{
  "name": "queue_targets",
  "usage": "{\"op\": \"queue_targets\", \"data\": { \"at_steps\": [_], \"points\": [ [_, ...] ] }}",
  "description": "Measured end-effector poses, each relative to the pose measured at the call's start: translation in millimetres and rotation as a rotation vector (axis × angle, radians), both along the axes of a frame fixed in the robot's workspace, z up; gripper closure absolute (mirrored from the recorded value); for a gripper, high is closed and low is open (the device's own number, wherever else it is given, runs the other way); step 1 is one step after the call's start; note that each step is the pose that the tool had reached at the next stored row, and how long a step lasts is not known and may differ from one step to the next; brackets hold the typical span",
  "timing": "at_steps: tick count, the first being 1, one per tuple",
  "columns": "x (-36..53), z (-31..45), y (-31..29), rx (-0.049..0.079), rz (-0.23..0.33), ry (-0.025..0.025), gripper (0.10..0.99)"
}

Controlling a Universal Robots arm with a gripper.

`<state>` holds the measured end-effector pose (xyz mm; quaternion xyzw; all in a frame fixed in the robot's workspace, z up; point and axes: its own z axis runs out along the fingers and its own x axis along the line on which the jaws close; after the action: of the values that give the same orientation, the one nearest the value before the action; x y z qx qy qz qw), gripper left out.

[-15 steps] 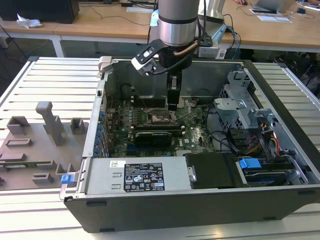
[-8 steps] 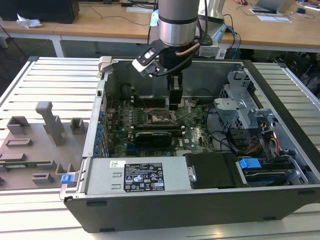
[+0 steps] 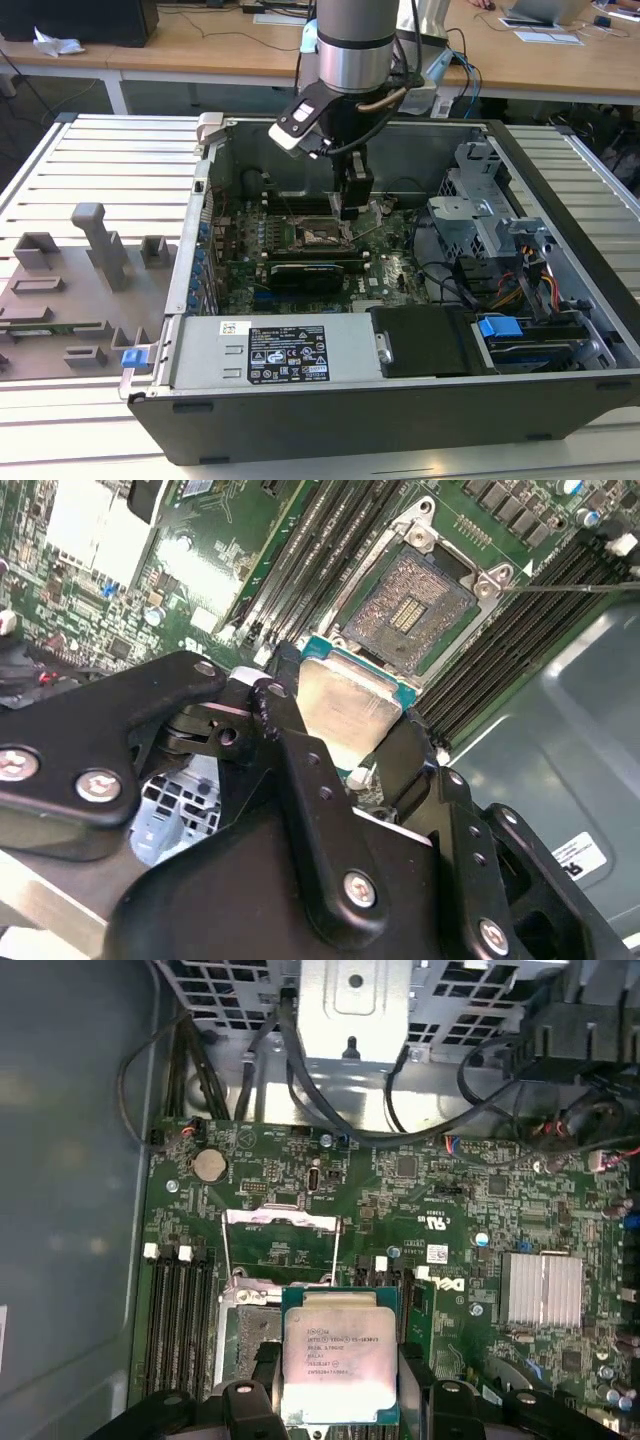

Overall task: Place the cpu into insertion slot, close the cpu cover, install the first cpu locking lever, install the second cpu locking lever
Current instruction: 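Place the cpu into insertion slot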

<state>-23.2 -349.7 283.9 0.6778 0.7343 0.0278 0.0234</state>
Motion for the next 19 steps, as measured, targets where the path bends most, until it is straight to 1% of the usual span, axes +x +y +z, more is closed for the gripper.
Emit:
{"op": "queue_targets", "data": {
  "at_steps": [3,5,7,10,12,14,18,19],
  "points": [
    [0.0,0.0,0.0,0.000,0.046,0.0000,0.541],
    [0.0,0.0,0.0,0.000,0.047,0.0000,0.541],
    [-0.4,-0.1,-0.1,0.000,0.040,0.0001,0.541],
    [-4.0,-1.4,0.5,0.000,0.009,0.0000,0.541],
    [-5.5,-2.0,1.6,0.000,0.001,-0.0001,0.541],
    [-7.0,-2.4,3.1,0.000,-0.005,0.0000,0.541],
    [-9.1,-3.3,8.3,0.000,-0.014,0.0000,0.541],
    [-9.2,-5.2,9.0,0.000,-0.019,0.0000,0.541]
  ]
}}
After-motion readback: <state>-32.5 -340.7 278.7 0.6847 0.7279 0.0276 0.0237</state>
